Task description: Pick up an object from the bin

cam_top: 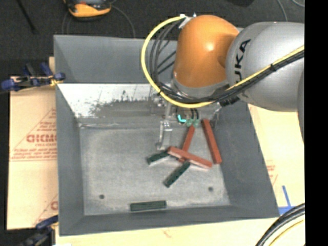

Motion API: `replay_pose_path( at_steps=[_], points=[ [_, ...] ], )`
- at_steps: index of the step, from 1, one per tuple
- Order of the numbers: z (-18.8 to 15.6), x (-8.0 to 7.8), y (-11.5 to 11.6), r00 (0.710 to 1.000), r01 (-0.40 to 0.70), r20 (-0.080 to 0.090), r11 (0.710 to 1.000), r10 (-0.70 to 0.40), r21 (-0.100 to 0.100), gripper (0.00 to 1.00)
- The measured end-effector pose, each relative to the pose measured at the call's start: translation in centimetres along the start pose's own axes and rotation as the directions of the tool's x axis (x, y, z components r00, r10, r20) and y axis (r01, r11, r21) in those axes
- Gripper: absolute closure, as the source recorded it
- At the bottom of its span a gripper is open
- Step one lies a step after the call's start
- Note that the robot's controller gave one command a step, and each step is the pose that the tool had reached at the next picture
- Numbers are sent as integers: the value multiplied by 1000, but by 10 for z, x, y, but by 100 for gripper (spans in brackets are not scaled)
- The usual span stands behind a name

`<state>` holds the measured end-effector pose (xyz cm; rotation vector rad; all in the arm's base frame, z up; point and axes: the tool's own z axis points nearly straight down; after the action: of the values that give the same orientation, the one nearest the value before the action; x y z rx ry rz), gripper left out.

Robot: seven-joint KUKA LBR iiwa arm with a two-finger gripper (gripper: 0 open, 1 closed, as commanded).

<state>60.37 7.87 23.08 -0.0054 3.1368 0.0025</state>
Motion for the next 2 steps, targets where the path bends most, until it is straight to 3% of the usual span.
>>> replay_pose_path(
  at_steps=[1,2],
  points=[
    [42,10,-9,1000,15,7,1000,-15,1,0],
    [111,13,-32,1000,-12,3,1000,12,0,0]
  ],
)
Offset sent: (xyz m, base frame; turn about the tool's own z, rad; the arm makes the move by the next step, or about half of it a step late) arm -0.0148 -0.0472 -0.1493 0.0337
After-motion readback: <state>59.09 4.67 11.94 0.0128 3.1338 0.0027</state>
